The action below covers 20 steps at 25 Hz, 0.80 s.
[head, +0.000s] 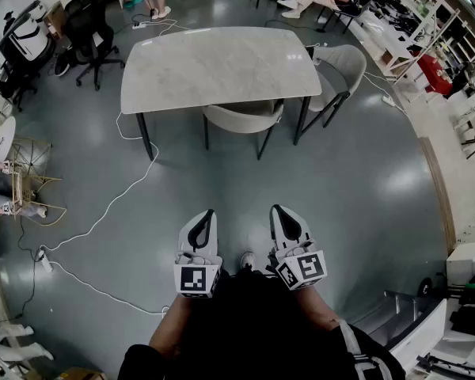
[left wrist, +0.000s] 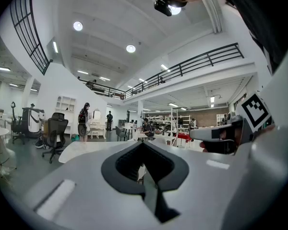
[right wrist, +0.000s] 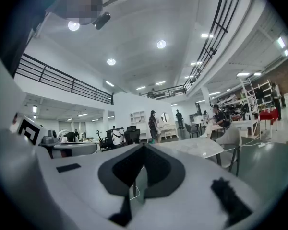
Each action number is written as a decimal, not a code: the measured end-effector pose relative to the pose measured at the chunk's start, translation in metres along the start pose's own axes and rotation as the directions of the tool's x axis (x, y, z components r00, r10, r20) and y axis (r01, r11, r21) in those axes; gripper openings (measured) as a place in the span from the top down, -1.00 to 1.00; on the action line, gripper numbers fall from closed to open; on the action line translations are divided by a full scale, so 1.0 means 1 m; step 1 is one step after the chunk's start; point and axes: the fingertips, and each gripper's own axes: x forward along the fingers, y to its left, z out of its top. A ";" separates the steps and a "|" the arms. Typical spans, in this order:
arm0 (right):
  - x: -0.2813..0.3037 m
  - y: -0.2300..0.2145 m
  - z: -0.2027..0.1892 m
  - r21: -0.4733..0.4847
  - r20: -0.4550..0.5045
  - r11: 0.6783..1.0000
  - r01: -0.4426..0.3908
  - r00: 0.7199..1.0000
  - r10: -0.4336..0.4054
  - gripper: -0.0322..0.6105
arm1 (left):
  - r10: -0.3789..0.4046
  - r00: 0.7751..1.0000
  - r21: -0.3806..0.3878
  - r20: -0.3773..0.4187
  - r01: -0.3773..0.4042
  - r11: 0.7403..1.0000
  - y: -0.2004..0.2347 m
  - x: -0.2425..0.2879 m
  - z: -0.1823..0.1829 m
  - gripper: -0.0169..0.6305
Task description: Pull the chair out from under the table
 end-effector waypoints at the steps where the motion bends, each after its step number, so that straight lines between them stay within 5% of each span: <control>1: 0.001 0.001 0.001 -0.005 -0.004 1.000 -0.003 1.000 0.003 0.85 | -0.001 1.000 -0.001 0.000 0.001 1.000 0.000 0.000 -0.001 0.92; 20: 0.015 0.032 0.002 0.029 0.028 0.999 0.040 0.999 -0.040 0.85 | -0.041 0.999 -0.020 0.003 0.041 0.999 0.039 -0.021 -0.012 0.92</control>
